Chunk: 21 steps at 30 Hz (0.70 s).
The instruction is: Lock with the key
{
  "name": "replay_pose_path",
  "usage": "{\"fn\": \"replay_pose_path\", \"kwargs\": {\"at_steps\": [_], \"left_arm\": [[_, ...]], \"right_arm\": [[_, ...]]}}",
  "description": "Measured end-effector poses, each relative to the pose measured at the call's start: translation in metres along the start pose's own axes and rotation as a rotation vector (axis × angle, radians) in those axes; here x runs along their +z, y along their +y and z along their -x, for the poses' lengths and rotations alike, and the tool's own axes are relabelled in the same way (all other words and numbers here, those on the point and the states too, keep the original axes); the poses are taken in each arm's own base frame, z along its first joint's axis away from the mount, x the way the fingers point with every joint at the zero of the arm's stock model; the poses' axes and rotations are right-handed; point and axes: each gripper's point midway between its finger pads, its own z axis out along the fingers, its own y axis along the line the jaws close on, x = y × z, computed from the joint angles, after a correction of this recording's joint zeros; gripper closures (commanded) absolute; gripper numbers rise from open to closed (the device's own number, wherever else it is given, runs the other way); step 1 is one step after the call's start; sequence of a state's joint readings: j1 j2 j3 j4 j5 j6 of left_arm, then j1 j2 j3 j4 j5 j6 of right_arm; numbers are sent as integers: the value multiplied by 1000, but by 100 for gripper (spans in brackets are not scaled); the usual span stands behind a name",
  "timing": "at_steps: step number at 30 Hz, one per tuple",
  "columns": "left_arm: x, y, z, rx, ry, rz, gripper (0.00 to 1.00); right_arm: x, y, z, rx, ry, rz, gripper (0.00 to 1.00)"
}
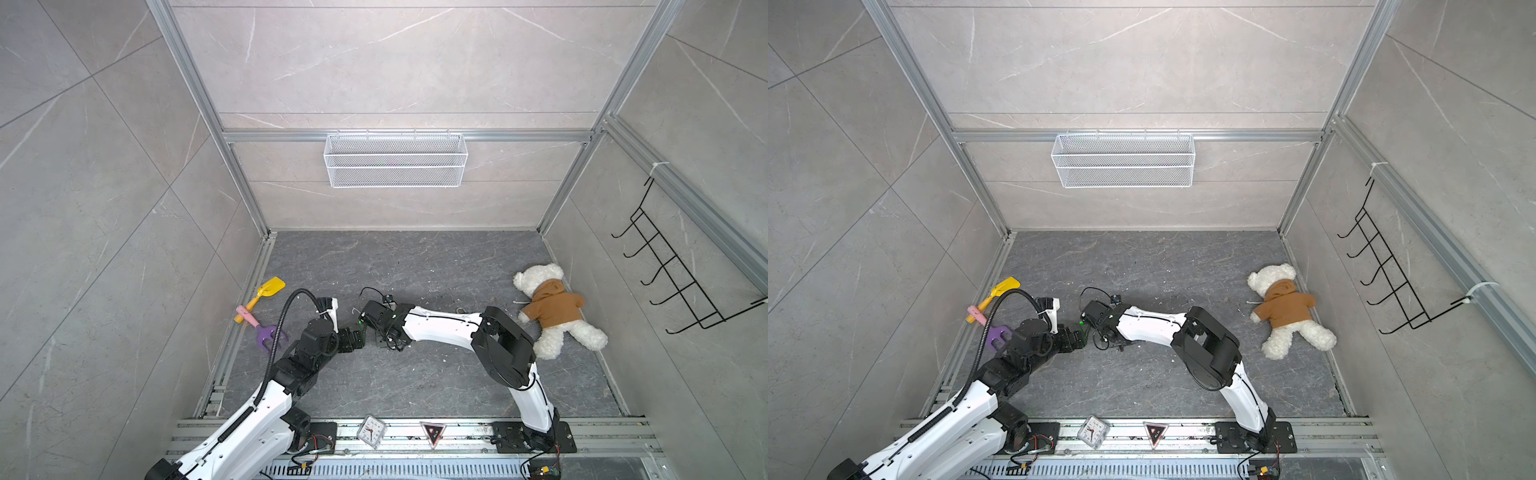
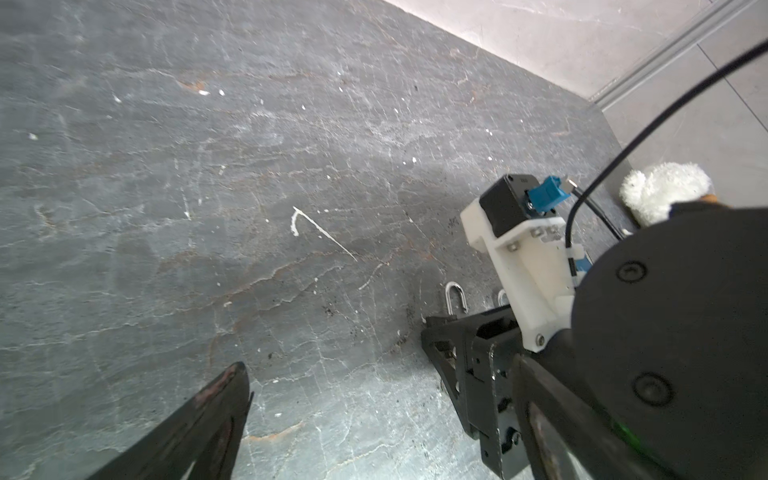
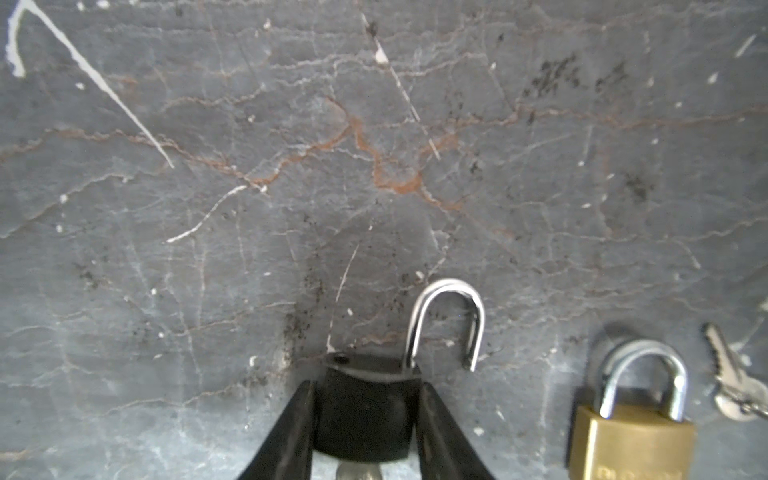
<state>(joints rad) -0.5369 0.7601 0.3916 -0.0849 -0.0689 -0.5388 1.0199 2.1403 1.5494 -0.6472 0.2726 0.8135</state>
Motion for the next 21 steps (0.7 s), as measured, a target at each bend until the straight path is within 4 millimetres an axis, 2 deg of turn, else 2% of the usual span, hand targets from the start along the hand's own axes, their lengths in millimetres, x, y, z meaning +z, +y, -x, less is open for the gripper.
{"fn": "replay_pose_path", "kwargs": {"at_steps": [6, 12, 21], "left_arm": [[1, -3, -3, 1, 16, -18, 0], [1, -5, -2, 1, 14, -25, 1], [6, -6, -1, -8, 10, -27, 8]], "right_arm": [[0, -2, -1, 3, -11, 9, 62], [-1, -2, -2, -31, -29, 28, 73], [-7, -14, -10, -127, -98, 138, 77]]}}
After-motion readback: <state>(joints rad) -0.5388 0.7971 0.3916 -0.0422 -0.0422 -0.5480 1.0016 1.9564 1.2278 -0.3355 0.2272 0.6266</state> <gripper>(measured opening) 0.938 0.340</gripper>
